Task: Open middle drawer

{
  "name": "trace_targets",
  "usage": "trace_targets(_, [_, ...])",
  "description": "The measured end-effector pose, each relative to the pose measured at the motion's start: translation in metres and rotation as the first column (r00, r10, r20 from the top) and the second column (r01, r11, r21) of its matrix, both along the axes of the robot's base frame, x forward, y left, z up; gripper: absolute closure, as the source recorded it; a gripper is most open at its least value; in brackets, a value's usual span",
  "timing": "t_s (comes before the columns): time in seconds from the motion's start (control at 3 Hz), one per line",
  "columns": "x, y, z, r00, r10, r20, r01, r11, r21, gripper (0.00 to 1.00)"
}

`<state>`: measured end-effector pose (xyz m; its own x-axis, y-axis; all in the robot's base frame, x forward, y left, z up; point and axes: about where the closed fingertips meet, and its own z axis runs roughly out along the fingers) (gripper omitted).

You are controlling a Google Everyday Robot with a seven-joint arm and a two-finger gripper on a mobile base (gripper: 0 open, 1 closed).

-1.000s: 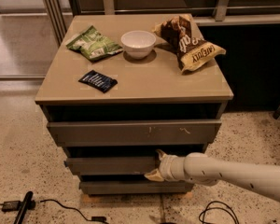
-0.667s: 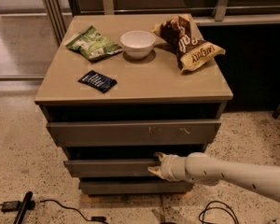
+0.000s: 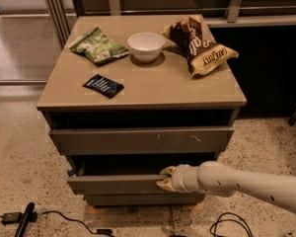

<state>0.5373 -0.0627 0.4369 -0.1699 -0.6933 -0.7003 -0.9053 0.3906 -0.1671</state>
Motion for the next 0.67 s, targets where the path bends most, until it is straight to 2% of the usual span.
trace_targets(0.33, [-0.0149,-0.0041,-0.0027,1.0,-0.005,-0.002,0.005,1.0,0.007,1.0])
trace_targets(0.67, [-0.0149,-0.0041,-0.0026,1.0,-0.005,-0.002,0.005,1.0,0.007,0.82])
